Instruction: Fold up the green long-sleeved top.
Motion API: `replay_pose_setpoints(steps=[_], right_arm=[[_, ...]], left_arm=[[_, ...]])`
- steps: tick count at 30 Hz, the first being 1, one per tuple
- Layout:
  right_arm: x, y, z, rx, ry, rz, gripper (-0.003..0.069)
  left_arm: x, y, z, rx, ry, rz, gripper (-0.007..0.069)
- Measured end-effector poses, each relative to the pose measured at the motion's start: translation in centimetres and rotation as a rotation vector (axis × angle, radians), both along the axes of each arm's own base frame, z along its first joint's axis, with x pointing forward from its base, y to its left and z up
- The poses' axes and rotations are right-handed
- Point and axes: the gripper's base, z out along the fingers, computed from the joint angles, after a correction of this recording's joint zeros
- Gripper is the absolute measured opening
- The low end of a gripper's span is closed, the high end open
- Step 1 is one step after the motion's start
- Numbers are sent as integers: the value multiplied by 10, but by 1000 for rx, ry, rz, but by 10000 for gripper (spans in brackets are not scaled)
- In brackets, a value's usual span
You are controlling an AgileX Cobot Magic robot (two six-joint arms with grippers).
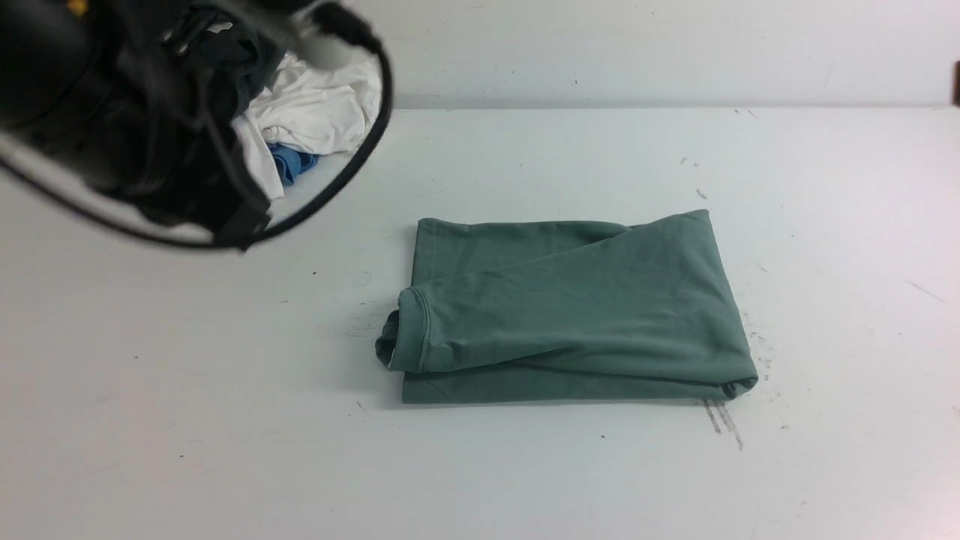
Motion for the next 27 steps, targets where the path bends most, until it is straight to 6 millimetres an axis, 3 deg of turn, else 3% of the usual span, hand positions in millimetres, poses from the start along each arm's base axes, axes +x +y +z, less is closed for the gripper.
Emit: replay_pose_setpoints(steps=[5, 8, 12, 15, 20, 27], right_arm=[[-48, -12, -8, 31, -121, -5, -15], [-62, -15, -14, 37, -145, -5, -15], [-67, -16, -19, 35, -138, -4, -15], [-67, -16, -20, 34, -134, -3, -15], [-67, -16, -20, 36, -127, -2, -15], [-69, -14, -28, 34, -35, 17, -15]], left_arm=[[-63, 25, -33, -37, -82, 51, -8], [-94, 39, -54, -60, -135, 103, -8], [-131, 57, -80, -101, -224, 189, -8], [-149, 68, -98, -125, -288, 249, -8], [-162, 77, -116, -134, -367, 297, -8], [-168, 81, -115, -145, -422, 302, -7]])
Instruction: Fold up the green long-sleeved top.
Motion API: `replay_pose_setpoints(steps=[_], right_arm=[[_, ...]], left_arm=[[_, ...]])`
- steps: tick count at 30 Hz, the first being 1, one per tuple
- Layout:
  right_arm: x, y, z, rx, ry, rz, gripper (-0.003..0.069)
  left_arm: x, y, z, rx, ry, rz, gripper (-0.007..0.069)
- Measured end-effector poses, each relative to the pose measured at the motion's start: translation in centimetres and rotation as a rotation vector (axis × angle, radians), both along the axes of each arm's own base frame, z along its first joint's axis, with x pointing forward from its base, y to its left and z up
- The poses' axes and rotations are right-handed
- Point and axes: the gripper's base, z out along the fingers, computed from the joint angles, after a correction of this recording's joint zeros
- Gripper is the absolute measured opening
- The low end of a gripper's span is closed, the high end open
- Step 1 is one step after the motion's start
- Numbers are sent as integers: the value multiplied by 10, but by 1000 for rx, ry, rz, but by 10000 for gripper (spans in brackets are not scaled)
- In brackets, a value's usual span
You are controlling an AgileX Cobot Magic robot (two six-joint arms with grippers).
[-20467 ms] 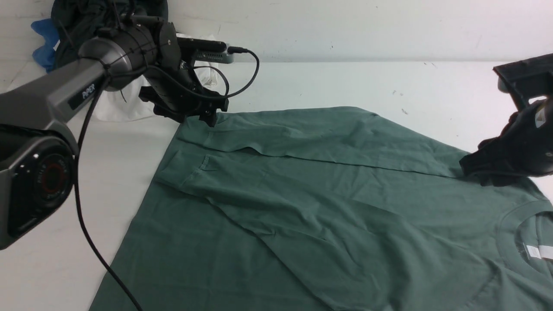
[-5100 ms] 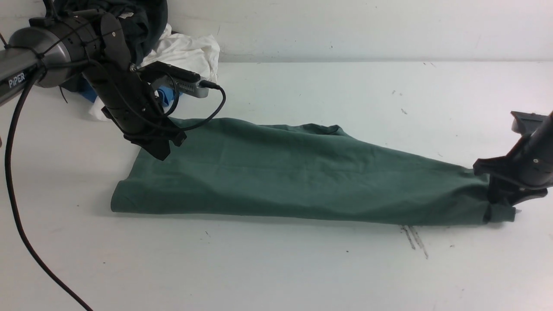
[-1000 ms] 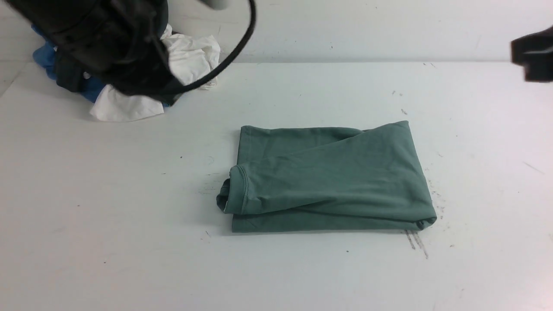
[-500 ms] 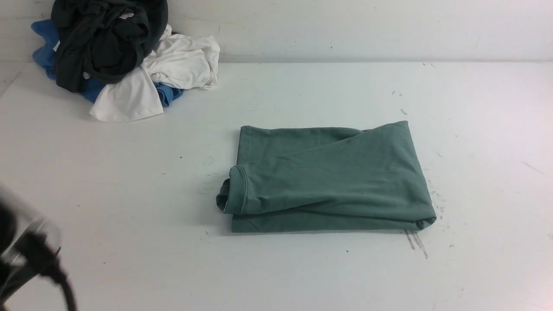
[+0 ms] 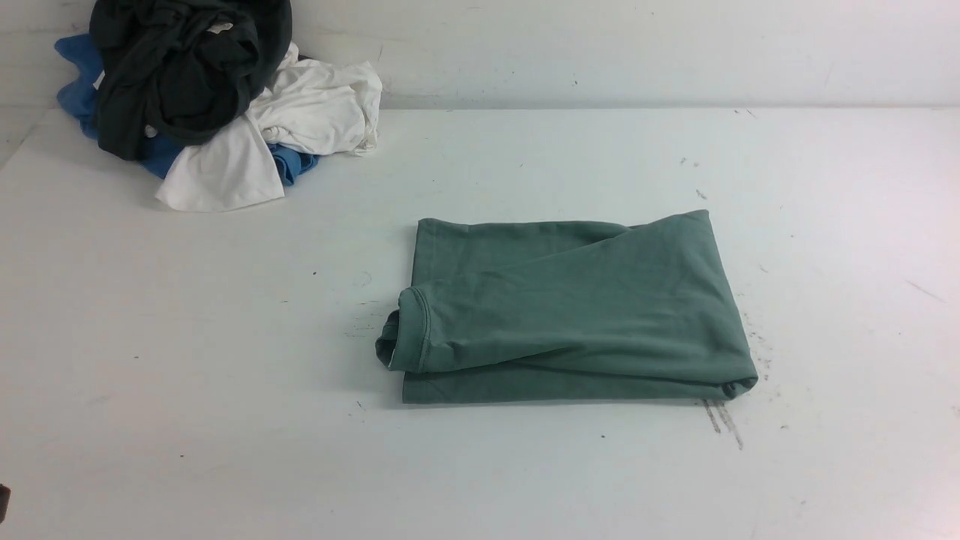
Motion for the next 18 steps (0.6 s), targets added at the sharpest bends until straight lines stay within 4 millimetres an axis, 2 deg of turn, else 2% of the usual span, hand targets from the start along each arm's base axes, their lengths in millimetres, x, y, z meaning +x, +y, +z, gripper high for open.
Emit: replay_pose_setpoints(steps=[18], right_arm=[[-1, 0, -10, -19, 68, 8, -15]], left_arm=[[0, 0, 0, -2, -3, 0, -7]])
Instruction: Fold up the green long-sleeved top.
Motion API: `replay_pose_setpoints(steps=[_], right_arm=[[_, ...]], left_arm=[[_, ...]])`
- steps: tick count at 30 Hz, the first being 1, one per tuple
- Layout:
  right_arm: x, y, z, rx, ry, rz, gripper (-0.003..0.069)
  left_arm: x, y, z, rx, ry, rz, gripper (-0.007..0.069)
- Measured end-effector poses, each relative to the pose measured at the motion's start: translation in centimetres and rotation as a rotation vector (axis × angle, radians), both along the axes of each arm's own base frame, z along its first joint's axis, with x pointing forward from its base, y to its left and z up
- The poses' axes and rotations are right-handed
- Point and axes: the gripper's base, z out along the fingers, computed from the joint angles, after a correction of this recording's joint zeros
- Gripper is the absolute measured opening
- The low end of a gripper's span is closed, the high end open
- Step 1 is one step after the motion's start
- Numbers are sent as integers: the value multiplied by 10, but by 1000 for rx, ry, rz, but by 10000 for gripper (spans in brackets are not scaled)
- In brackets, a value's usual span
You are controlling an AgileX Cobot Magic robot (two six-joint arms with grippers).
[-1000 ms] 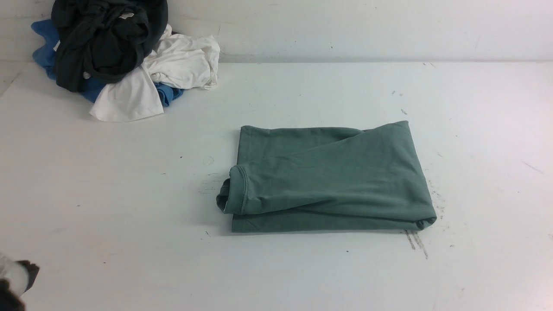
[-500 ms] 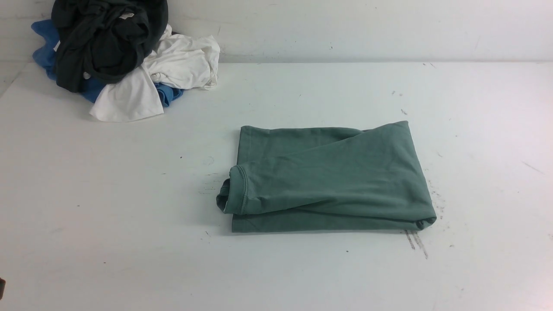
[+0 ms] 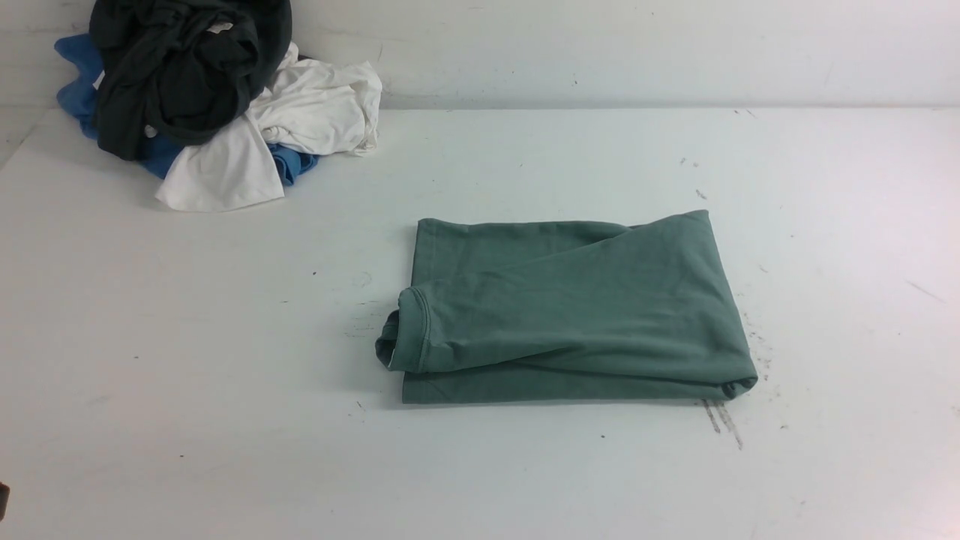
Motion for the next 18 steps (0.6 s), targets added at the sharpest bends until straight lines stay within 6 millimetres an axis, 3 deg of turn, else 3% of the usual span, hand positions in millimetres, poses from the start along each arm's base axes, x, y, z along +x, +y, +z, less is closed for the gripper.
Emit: replay_pose_setpoints(steps=[7, 13, 14, 16, 18], right_arm=[[-11, -6, -39, 46, -124, -46, -15], [-20, -23, -121, 117, -306, -250, -15], [-20, -24, -128, 116, -296, -257, -15], [-25, -29, -162, 143, -296, -337, -15], [-27, -31, -180, 158, -267, -376, -15]], left_arm=[[0, 0, 0, -1, 0, 0, -7], [0, 0, 0, -1, 0, 0, -7], [0, 0, 0, -1, 0, 0, -7], [0, 0, 0, -1, 0, 0, -7], [0, 0, 0, -1, 0, 0, -7]])
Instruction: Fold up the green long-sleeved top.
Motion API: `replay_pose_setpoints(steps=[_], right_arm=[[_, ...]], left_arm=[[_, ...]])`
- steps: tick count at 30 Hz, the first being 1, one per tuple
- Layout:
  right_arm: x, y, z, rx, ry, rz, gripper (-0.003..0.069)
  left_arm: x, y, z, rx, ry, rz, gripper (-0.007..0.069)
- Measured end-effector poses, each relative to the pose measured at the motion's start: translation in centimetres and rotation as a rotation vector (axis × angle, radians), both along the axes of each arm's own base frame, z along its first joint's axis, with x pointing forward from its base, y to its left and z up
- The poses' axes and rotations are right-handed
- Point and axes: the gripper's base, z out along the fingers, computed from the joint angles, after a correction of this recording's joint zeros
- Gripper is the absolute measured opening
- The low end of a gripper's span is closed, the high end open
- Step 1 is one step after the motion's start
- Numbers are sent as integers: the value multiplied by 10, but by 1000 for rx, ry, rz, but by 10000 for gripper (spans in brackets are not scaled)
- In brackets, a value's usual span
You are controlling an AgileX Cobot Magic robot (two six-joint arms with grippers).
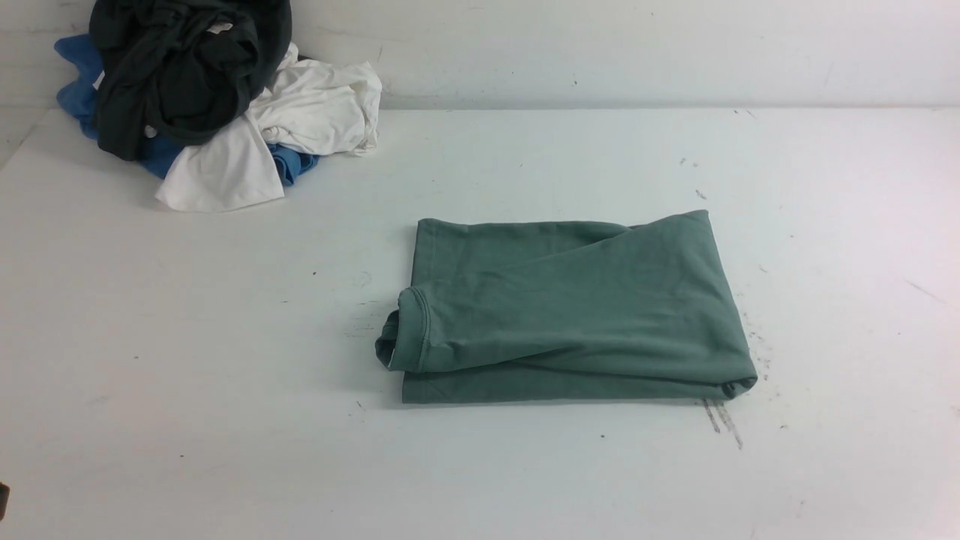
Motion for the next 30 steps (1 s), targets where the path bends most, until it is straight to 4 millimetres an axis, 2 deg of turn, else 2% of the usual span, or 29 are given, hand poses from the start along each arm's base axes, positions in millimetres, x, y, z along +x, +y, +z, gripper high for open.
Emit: replay_pose_setpoints(steps=[9, 30], right_arm=[[-3, -4, -20, 32, 154, -63, -15], [-3, -4, -20, -6, 163, -59, -15]], left_arm=[[0, 0, 0, 0, -1, 0, -7], [0, 0, 0, 0, -1, 0, -7]])
